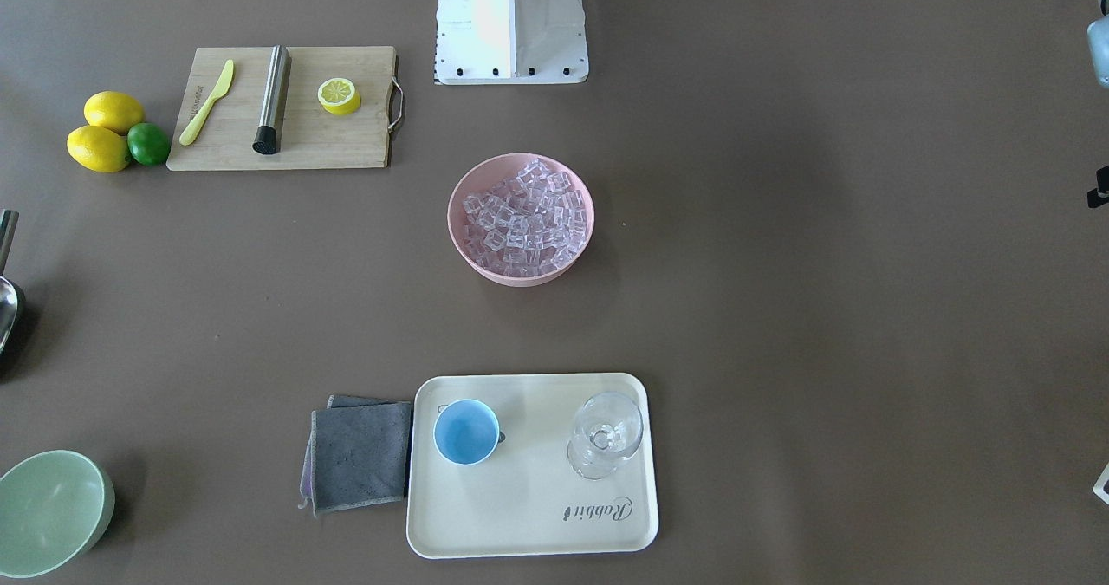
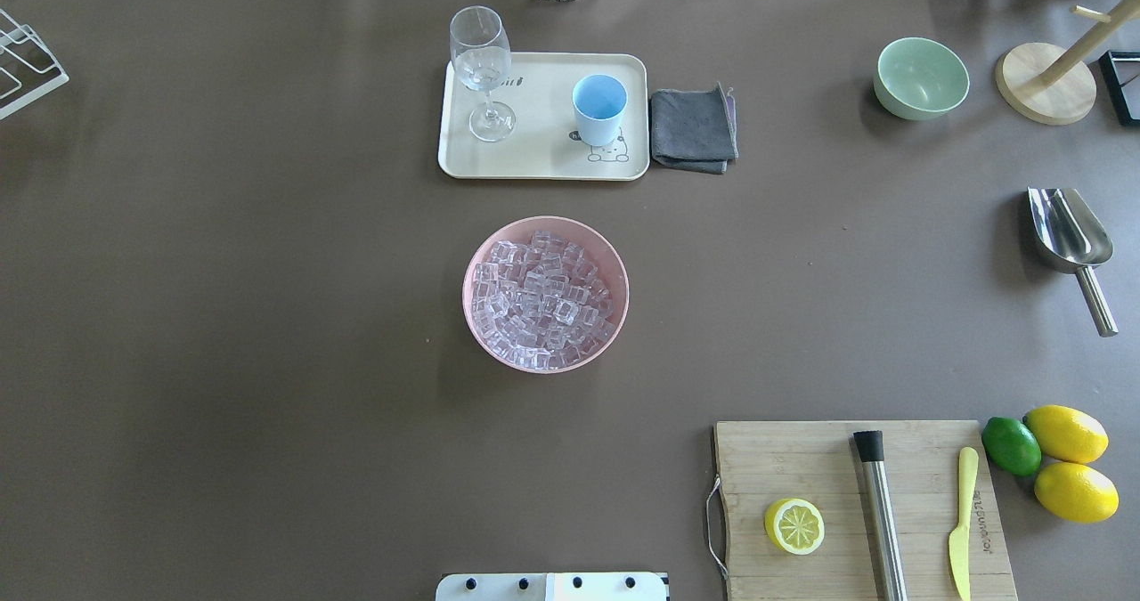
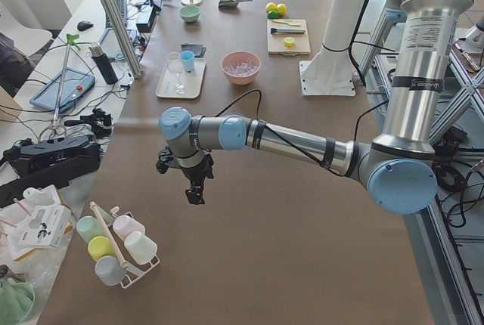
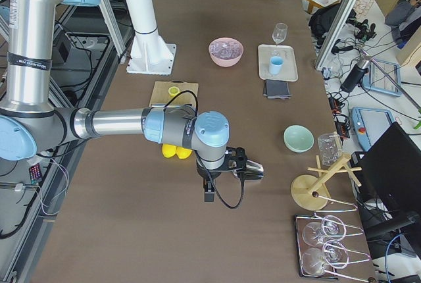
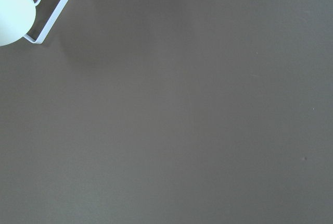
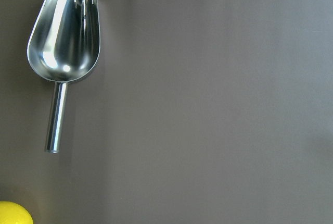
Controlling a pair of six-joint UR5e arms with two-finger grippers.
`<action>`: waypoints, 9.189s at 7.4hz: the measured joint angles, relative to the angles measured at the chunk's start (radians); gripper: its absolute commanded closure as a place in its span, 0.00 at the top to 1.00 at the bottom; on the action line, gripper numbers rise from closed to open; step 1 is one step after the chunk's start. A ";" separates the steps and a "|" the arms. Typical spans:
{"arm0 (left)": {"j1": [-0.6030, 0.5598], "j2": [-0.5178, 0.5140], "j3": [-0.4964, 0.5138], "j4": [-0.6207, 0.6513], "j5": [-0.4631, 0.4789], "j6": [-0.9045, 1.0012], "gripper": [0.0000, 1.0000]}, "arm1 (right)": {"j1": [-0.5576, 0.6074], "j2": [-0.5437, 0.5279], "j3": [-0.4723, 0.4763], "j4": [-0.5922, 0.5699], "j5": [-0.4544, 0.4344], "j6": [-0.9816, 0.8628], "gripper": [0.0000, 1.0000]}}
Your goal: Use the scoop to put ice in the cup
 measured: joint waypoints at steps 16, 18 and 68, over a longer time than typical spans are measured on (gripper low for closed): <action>0.349 -0.034 -0.024 -0.545 -0.006 0.001 0.99 | -0.411 -0.098 -0.132 0.796 -0.021 0.850 1.00; 0.478 -0.064 -0.026 -0.623 0.001 0.000 0.99 | -0.466 -0.085 -0.166 0.849 -0.061 0.934 1.00; 0.894 -0.358 0.140 -1.038 0.347 0.000 0.99 | -1.040 1.258 -0.187 -0.801 -0.609 -0.392 0.00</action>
